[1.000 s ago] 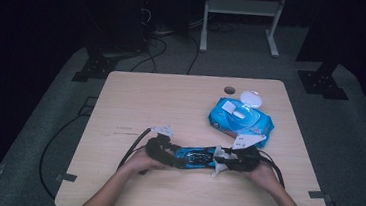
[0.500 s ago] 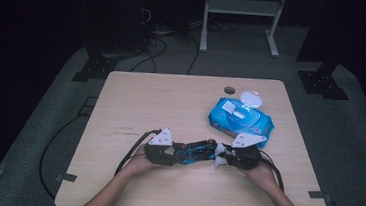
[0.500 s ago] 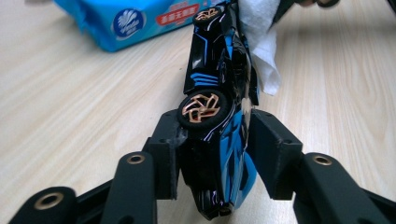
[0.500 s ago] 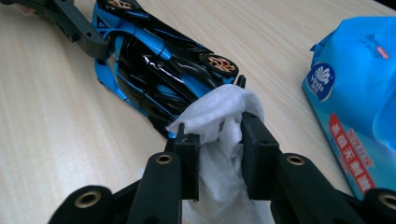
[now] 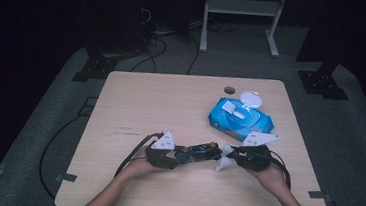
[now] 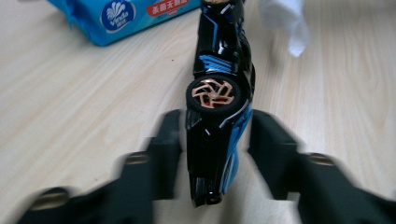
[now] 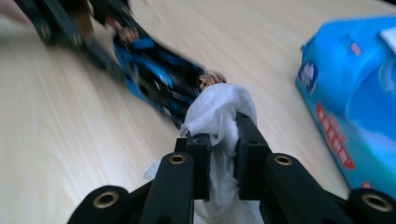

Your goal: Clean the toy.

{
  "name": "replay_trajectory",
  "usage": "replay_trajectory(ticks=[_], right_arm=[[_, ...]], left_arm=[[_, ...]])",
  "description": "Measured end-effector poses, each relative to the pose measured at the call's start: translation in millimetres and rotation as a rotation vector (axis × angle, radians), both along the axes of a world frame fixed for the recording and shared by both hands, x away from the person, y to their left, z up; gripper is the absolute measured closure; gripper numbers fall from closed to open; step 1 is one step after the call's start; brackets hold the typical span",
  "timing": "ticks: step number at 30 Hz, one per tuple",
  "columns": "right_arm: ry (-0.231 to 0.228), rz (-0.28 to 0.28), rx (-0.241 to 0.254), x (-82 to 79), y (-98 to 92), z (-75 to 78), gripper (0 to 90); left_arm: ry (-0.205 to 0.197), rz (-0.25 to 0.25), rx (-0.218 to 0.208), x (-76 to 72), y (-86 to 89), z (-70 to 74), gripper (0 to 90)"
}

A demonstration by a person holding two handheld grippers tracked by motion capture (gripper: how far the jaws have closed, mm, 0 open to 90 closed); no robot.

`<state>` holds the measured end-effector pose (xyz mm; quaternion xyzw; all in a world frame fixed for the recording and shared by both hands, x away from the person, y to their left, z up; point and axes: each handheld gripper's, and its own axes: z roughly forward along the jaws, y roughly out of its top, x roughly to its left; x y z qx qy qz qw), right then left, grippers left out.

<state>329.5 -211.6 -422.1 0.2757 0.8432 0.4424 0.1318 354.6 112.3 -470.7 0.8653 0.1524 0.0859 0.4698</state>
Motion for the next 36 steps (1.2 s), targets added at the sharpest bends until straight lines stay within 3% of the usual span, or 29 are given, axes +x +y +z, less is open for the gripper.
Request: replay_trajectory(ticks=[7,14,20,25,29,33,36], right_arm=[[-0.024,0.046,0.023,9.0,32.9,18.4,78.5],[0.018,0.103,0.020,25.0,77.1,7.9,79.7],[0.019,0.169,0.029,24.4,108.4,3.4,79.8],[-0.013,0.135,-0.016,26.4,99.8,3.0,80.0],[-0.005,0.109,-0.011,29.4,91.4,2.9,80.1],[-0.006,0.162,0.016,24.1,104.9,1.2,80.2],[-0.016,0.176,0.009,23.0,112.4,0.3,80.1]], left_arm=[[-0.048,-0.036,0.024,-1.2,-0.1,-0.6,61.1],[-0.098,-0.072,0.041,-2.8,-1.9,-2.5,67.7],[-0.104,-0.077,0.039,-2.5,-2.1,-2.9,67.8],[-0.100,-0.080,0.034,-2.0,0.1,-2.5,68.7],[-0.097,-0.071,0.032,-1.8,-2.0,-2.6,68.8],[-0.090,-0.064,0.038,-1.4,-3.3,-1.7,68.8],[-0.094,-0.065,0.037,-1.3,-2.7,-1.8,69.0]])
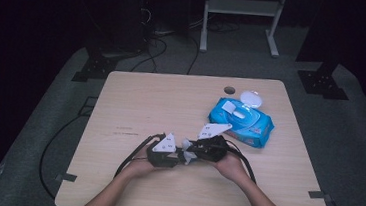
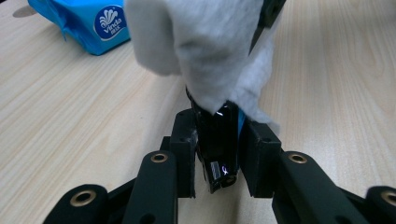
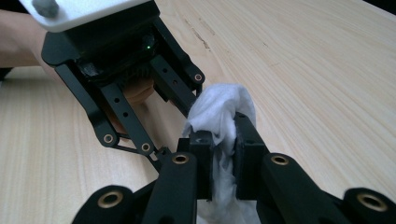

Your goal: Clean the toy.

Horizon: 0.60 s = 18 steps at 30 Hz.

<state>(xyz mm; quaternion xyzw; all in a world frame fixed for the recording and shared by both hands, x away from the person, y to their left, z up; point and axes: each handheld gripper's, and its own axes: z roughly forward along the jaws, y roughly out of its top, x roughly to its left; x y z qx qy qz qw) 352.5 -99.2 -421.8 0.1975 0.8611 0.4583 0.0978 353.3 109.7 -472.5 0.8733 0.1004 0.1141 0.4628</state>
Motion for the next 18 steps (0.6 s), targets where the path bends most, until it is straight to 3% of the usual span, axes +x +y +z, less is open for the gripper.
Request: replay_trajectory(ticks=[5,9,12,15,18], right_arm=[[-0.021,-0.050,-0.027,4.6,-17.1,2.2,80.1],[-0.044,-0.117,-0.064,9.2,-42.0,3.1,80.1],[-0.043,-0.148,-0.063,12.1,-52.9,2.3,80.1],[-0.029,-0.149,-0.049,12.0,-50.3,1.9,80.3],[-0.006,-0.107,-0.019,10.1,-37.5,1.1,80.3]], left_arm=[[-0.001,-0.004,-0.001,0.4,0.4,-0.1,69.1],[-0.005,-0.004,-0.001,0.4,0.3,-0.1,69.1],[-0.003,-0.003,-0.001,0.7,0.5,-0.1,69.1],[0.001,-0.001,-0.007,1.1,0.6,-0.4,69.1],[0.002,-0.002,-0.006,1.0,0.6,-0.4,69.1]])
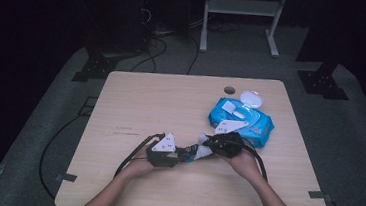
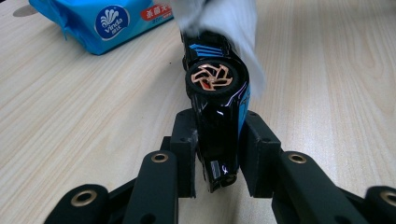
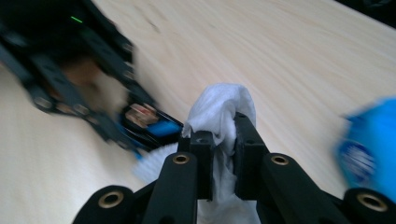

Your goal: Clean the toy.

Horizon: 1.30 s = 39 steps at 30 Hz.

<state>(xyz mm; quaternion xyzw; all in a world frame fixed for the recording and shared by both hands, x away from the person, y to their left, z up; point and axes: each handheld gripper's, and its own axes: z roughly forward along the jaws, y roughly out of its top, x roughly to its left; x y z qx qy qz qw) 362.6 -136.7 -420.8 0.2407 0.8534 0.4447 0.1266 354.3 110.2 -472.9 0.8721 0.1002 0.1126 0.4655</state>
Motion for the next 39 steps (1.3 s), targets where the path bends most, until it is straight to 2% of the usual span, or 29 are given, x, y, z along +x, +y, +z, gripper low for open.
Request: replay_trajectory(ticks=[3,5,8,13,16,18,25,31,34,39], right_arm=[[-0.004,0.042,-0.001,-3.0,14.4,-0.9,80.3],[-0.005,0.041,-0.002,-2.2,13.9,0.5,80.3],[-0.004,0.009,-0.016,1.1,1.6,0.7,80.4],[-0.011,-0.075,-0.031,7.9,-28.0,3.2,80.4],[-0.009,-0.100,-0.044,10.9,-35.8,3.5,80.4],[0.010,-0.109,-0.025,13.3,-38.4,2.3,80.5],[0.009,-0.070,-0.027,10.0,-24.3,0.8,80.7],[0.016,-0.104,-0.015,12.8,-34.0,1.2,80.6],[0.030,-0.097,-0.002,11.6,-33.9,0.4,80.7],[0.023,-0.074,0.019,6.0,-29.2,-3.6,80.9]], left_arm=[[0.003,0.004,0.006,0.1,2.2,0.7,69.1],[0.001,0.008,0.007,0.1,3.7,0.9,69.2],[-0.002,0.009,0.006,-0.4,4.1,0.8,69.3],[-0.004,0.007,0.012,-0.8,4.0,1.2,69.3],[-0.004,0.005,0.012,-1.0,4.0,1.3,69.3],[-0.002,0.007,0.009,-0.5,4.2,1.0,69.3],[-0.010,0.012,0.016,1.1,7.3,1.8,69.3],[-0.016,0.012,0.018,1.0,7.2,1.7,69.5],[-0.022,0.022,0.023,2.3,7.7,2.1,69.4],[-0.035,0.030,0.025,2.9,9.6,2.1,68.9]])
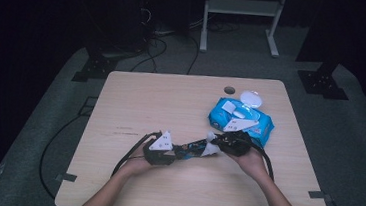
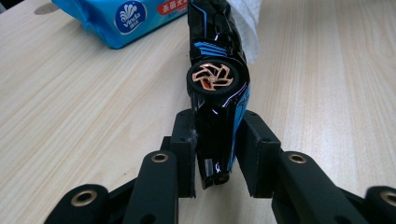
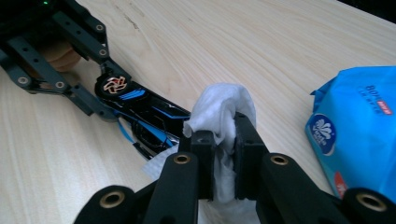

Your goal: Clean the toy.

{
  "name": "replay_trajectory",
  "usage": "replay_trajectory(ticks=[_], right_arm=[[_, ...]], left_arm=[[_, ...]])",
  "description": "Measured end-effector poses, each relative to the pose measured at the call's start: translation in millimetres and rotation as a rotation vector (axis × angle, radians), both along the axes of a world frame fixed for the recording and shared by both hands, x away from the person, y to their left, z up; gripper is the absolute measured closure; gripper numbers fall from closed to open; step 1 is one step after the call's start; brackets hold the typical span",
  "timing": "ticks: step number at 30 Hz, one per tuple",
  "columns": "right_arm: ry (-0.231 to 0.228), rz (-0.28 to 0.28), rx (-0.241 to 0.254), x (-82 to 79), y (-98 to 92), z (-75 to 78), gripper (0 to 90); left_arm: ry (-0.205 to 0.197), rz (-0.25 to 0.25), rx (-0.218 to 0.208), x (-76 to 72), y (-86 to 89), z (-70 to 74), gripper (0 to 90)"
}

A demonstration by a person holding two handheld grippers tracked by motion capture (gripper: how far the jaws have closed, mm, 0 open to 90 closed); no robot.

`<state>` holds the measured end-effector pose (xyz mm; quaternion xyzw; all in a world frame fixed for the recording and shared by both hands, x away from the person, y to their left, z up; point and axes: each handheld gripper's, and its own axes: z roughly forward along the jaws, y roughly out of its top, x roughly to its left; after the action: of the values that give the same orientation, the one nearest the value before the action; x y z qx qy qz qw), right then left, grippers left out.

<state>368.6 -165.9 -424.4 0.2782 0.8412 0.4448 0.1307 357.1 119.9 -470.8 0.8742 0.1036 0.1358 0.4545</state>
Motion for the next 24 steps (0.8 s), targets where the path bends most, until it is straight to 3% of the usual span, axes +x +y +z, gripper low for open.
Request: replay_trajectory(ticks=[4,10,16,21,24], right_arm=[[0.003,0.005,0.024,-5.2,-3.2,-2.2,81.1],[-0.007,0.022,0.022,-14.9,-6.4,-3.1,81.3],[0.000,0.035,0.034,-24.1,-10.8,-5.3,81.4],[0.001,0.037,0.018,-29.1,-11.0,-10.0,81.3],[0.010,0.039,0.012,-28.4,-11.2,-10.4,81.3]], left_arm=[[-0.023,0.009,0.008,-3.0,-1.1,0.0,68.1],[-0.022,0.000,0.007,-5.4,-2.1,-0.5,65.6],[0.005,-0.027,0.017,-6.2,-5.2,-3.6,54.3],[-0.018,-0.047,0.048,-8.6,-6.6,-4.2,46.6],[-0.018,-0.068,0.044,-8.5,-5.3,-4.3,43.4]])
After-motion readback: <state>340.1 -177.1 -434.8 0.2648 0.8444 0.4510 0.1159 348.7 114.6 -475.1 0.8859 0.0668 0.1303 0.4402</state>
